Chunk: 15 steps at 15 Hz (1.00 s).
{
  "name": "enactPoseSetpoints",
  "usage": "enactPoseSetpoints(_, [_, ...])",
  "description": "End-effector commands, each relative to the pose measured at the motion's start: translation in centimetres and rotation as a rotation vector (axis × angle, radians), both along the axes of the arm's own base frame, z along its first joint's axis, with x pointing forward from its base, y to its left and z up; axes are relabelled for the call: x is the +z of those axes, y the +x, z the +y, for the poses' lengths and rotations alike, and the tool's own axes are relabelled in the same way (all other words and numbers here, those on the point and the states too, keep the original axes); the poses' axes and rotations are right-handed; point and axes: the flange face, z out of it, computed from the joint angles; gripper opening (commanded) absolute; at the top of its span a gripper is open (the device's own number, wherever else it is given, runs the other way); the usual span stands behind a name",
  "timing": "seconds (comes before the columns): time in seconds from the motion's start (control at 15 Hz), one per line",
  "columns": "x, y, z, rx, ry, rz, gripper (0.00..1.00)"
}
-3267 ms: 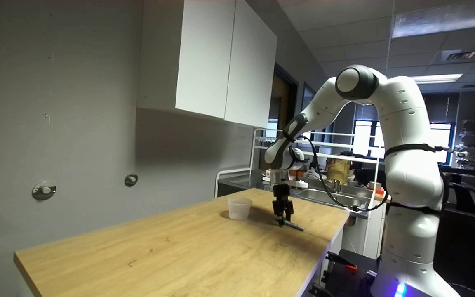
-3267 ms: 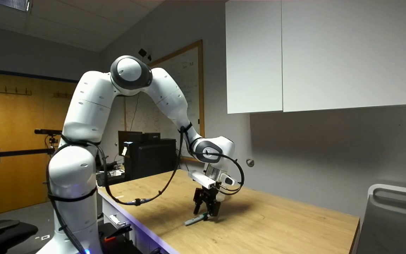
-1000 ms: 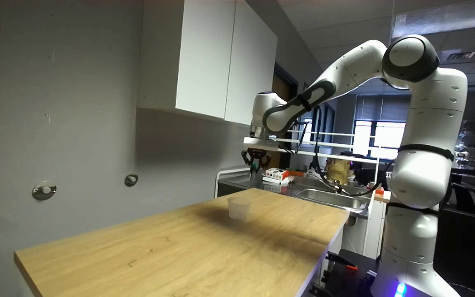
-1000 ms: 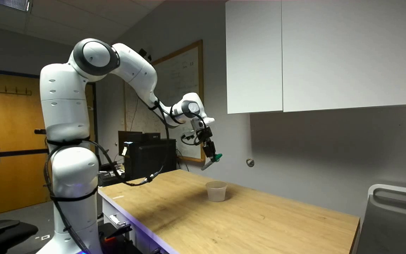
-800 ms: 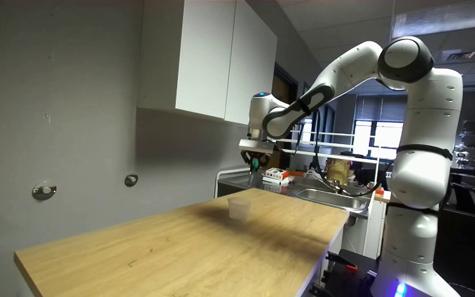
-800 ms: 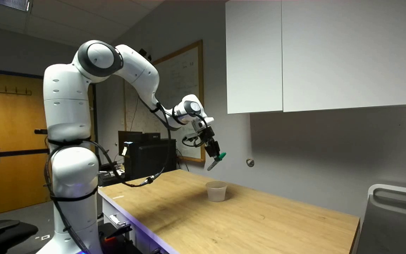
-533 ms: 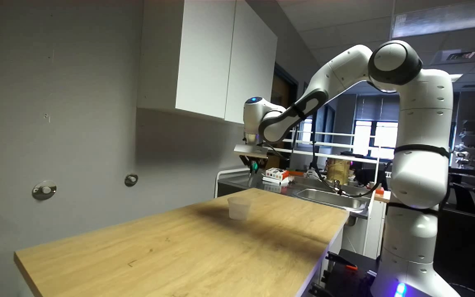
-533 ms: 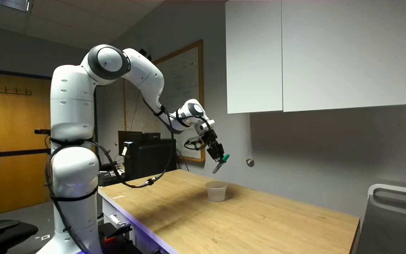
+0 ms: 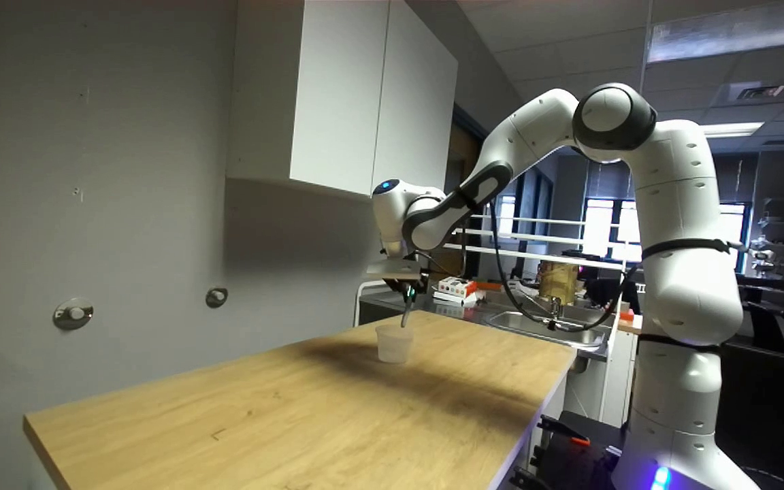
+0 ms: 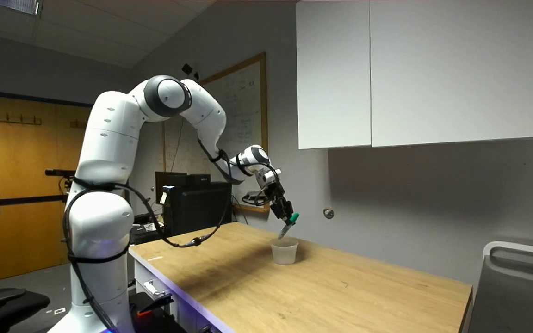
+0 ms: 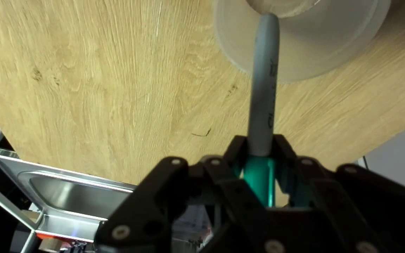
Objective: Pick up the pen and put it in the cup
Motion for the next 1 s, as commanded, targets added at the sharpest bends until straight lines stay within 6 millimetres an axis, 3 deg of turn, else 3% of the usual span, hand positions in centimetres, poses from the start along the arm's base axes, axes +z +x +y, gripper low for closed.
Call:
enactPoseSetpoints(0.0, [-1.3,1.6,0.7,-0.021,-0.04,0.034,0.1])
enactPoseSetpoints(0.07, [-1.6,1.7,0.8,-0.023,-0.043,0.045,0.13])
enactPoseSetpoints(0.13, [-1.9,1.8,0.8,-0.025,-0.045,0.054,0.25])
enactPoseSetpoints(0.2, [-2.1,1.9,0.8,-0.028,-0.047,0.06,0.5])
enactPoseSetpoints(0.27, [-2.2,2.0,0.8,-0.03,-0.048,0.064,0.5])
enactPoseSetpoints(0.4, [-2.2,2.2,0.7,-0.037,-0.053,0.072,0.6])
enactPoseSetpoints(0.73, [-1.3,2.3,0.8,-0.042,-0.066,0.079,0.98])
enactPoseSetpoints(0.93, [-0.9,2.2,0.9,-0.05,-0.074,0.094,1.0])
